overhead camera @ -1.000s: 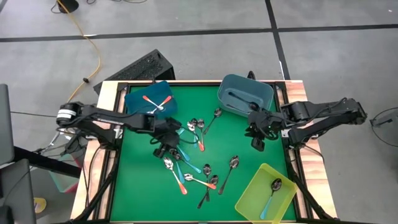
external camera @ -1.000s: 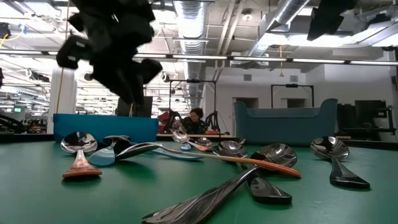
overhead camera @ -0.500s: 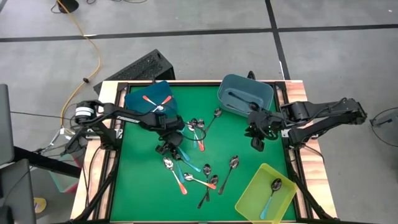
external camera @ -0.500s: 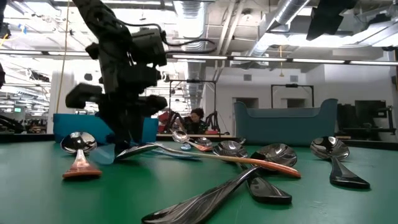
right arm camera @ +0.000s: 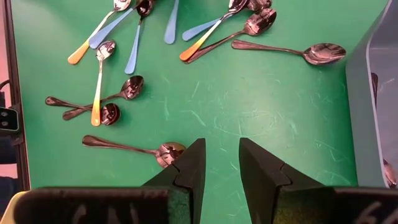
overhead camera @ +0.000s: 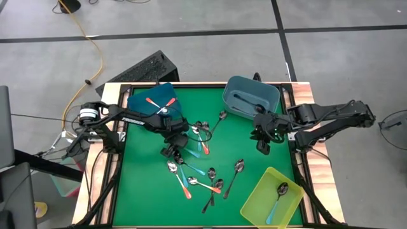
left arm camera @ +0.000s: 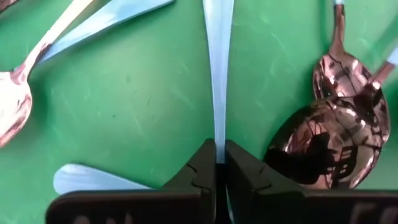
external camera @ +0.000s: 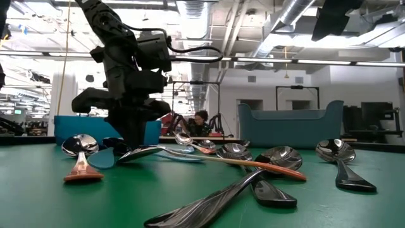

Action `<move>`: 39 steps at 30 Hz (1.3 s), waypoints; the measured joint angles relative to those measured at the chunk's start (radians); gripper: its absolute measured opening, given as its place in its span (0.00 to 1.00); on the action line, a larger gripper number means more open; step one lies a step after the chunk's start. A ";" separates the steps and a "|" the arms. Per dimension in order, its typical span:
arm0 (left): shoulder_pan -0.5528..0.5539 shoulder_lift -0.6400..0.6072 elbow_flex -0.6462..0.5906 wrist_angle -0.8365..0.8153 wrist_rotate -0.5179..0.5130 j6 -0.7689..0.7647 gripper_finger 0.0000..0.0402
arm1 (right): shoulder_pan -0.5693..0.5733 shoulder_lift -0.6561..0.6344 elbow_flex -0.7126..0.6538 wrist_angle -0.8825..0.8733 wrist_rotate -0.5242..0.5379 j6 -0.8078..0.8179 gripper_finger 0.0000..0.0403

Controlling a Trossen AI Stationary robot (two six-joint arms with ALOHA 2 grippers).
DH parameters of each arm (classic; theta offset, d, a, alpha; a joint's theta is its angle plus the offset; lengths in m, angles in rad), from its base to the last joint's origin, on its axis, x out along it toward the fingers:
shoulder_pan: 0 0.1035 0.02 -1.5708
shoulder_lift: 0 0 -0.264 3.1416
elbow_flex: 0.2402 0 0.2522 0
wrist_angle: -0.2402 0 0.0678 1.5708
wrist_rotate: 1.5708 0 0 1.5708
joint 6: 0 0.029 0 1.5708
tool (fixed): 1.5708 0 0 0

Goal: Sort silverware by color (type)
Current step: Put the blue spoon into the yellow bin

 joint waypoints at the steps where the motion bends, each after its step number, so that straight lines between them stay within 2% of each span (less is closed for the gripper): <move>1: 0.000 0.000 0.000 0.002 0.000 -0.014 0.01 | 0.000 0.000 0.000 0.000 0.000 0.000 0.28; 11: -0.003 -0.013 0.073 0.001 0.034 -0.268 0.00 | 0.000 0.000 0.000 0.064 0.000 -0.005 0.28; 16: -0.004 -0.091 0.145 0.022 0.042 -0.339 0.00 | 0.013 0.000 0.000 0.102 0.025 -0.018 0.28; 23: 0.005 -0.228 0.233 0.050 -0.007 -0.390 0.00 | 0.051 0.000 0.000 0.188 0.083 -0.021 0.28; 27: 0.014 -0.308 0.236 0.179 -0.009 -0.461 0.00 | 0.066 0.000 0.000 0.280 0.143 -0.039 0.28; 31: 0.023 -0.360 0.240 0.342 -0.008 -0.520 0.00 | 0.066 0.000 0.000 0.428 0.216 -0.134 0.28; 35: 0.023 -0.378 0.239 0.518 -0.009 -0.555 0.00 | 0.029 0.000 0.000 0.602 0.223 -0.251 0.28; 39: 0.022 -0.360 0.239 0.648 -0.008 -0.587 0.00 | -0.027 0.020 0.000 0.783 0.180 -0.330 0.29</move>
